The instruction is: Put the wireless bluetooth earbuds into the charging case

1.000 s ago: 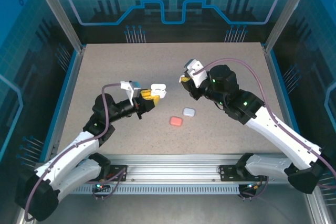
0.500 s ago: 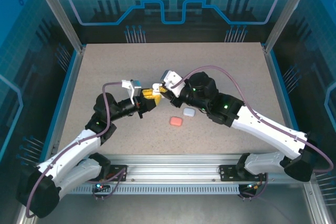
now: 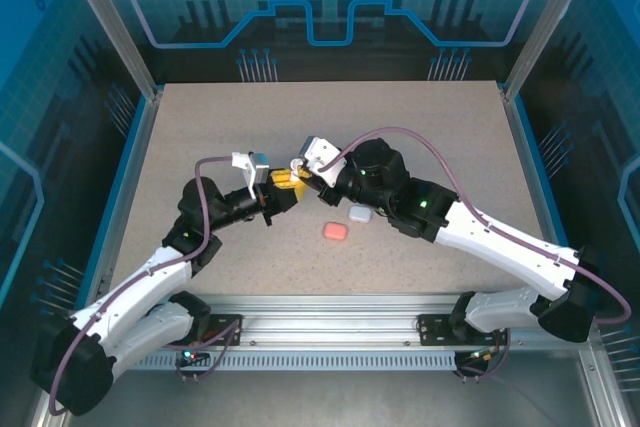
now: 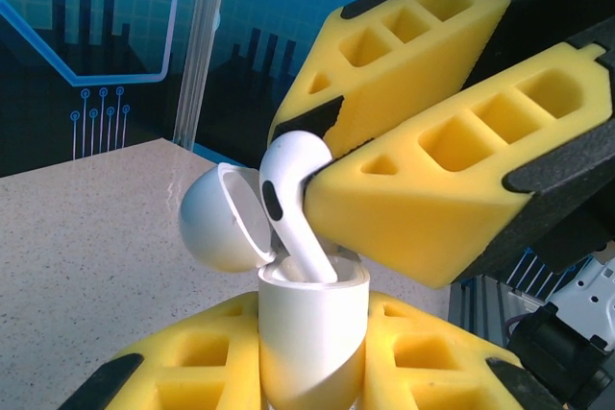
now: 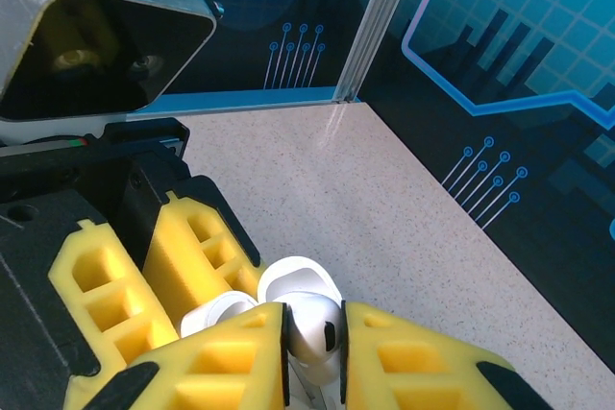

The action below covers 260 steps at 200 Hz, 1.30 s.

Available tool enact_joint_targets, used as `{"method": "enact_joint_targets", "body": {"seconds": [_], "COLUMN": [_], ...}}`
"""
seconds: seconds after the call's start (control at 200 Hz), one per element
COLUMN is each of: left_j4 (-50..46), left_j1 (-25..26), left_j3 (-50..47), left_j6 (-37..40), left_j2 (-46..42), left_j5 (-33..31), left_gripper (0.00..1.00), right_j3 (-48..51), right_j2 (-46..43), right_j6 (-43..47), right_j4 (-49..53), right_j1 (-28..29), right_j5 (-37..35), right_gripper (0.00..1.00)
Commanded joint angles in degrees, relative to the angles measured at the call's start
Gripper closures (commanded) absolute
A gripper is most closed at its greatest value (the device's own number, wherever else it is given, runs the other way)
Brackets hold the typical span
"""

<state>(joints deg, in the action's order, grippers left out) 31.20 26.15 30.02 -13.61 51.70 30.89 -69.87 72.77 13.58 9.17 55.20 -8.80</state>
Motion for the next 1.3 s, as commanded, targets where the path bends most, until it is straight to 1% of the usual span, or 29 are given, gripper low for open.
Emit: {"method": "enact_joint_targets", "body": {"seconds": [0.0,0.31,0.615,0.7,0.885,1.121,1.196,1.296], "left_j4": [1.98,1.69,0.70,0.62,0.59,0.70,0.74,0.71], "left_j1": [0.56,0.57,0.57,0.57,0.57,0.57,0.57,0.56], "left_j3": [-0.14,-0.38,-0.44,-0.49,-0.55,-0.75,-0.92,-1.02], "left_j6": [0.14,0.60,1.13,1.39,1.47,1.47,1.56,1.83], "left_j2": [-0.69,-0.97,-1.80,-1.98,-2.04,-2.09,-2.05,-1.99], "left_j5": [0.18,-0.33,-0.99,-1.17,-1.14,-0.97,-1.01,-1.22], "left_gripper": [1.00,1.00,1.00,1.00,1.00,1.00,1.00,1.00], "right_j3": [-1.94,-1.50,-0.50,-0.19,-0.27,-1.58,-1.85,-2.25], "right_j2": [0.17,-0.44,-2.04,-2.61,-2.64,-1.07,-1.37,-2.87], "right_j6": [-0.21,-1.54,-0.24,-0.39,-0.53,-1.19,-1.60,-2.54], "right_j4": [-0.87,-0.74,3.29,3.85,4.71,5.77,5.23,4.54], "right_j1": [1.21,1.30,1.31,1.31,0.97,0.17,0.08,-0.47], "right_j5": [0.27,1.71,3.30,3.26,3.55,5.23,5.48,6.06], "right_gripper": [0.81,0.81,0.80,0.79,0.73,0.72,0.69,0.59]}}
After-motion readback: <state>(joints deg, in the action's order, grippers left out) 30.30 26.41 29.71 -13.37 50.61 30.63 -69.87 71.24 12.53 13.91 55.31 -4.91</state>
